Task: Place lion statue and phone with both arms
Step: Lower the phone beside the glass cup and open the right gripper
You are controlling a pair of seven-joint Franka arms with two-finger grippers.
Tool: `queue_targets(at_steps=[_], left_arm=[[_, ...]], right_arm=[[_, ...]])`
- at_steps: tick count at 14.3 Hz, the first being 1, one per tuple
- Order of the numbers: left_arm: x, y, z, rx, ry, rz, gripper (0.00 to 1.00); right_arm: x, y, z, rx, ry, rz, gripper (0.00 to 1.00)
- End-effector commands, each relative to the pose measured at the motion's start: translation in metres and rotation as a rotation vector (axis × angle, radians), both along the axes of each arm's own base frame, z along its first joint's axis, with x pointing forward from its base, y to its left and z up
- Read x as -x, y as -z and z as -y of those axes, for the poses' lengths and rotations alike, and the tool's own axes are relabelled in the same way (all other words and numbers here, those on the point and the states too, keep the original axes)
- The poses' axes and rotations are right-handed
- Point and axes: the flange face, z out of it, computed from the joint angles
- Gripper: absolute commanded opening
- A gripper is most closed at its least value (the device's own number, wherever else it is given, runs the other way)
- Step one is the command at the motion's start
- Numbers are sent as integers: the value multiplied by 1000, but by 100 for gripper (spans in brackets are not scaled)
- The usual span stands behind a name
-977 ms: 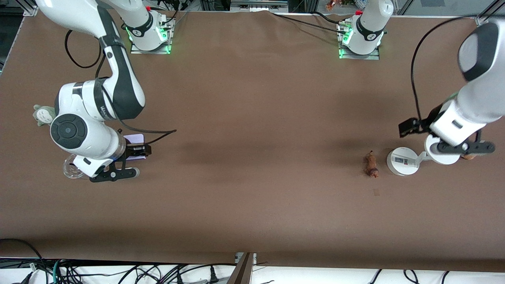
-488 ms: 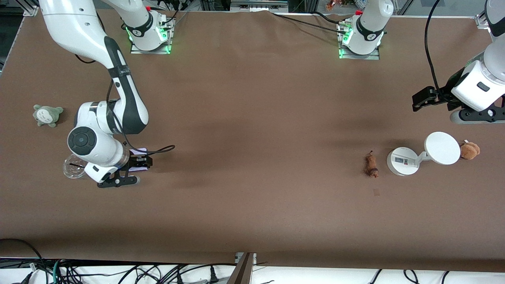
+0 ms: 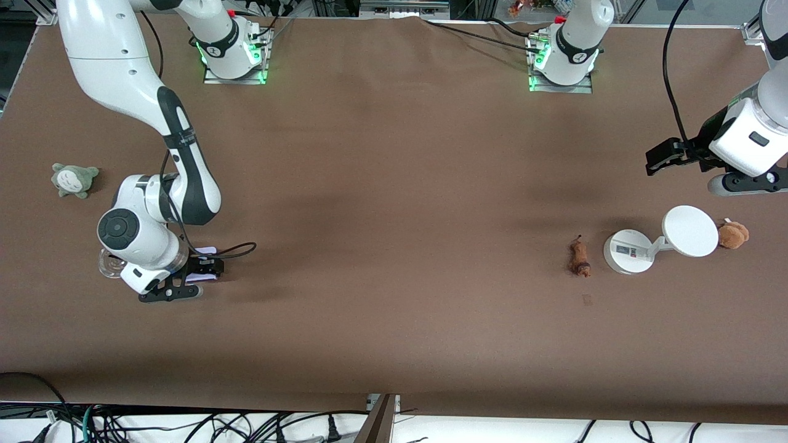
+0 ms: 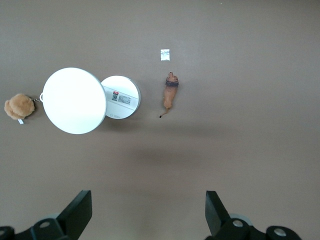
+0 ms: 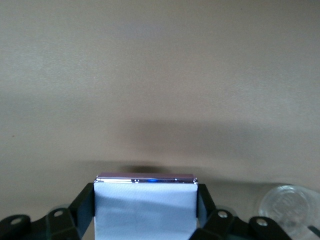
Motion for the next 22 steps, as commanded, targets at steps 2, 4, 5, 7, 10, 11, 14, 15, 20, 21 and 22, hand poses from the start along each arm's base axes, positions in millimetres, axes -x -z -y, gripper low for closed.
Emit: queue_targets(at_steps=[2,4,5,7,10,11,14,15,20,21,22], left_arm=[[4,-26,-6,21,-37,14,100],[5,-30,-3,18,-28,15,100],[5,-31,-2,16,-26,18,100],[5,-31,-3,11,-12,17,100],[5,-34,-7,13,40,25,100],[4,-34,-5,12,44,25,100],[3,-32,-6,-8,47,23,100],[2,-30,-5,-8,47,18,100],[0,-35,-7,-9,45,32,100],[-1,-33,-8,-11,44,29,100],[-1,-33,-8,-8,42,27,100]], right_arm=[[-3,19,7,-18,-20,53,1],[-3,30,8,-17,-16,72,1],[-3,35,8,-20,-12,82,1],[-4,40,7,-22,-12,91,2],[-5,39,4,-29,-8,94,100],[-5,38,1,-33,-8,92,100],[-5,13,-9,-52,-10,60,100],[-4,-6,-11,-60,-11,47,100],[6,-120,-12,-87,-19,-16,100],[10,-146,-11,-93,-20,-41,100],[13,-173,-12,-100,-19,-71,100]])
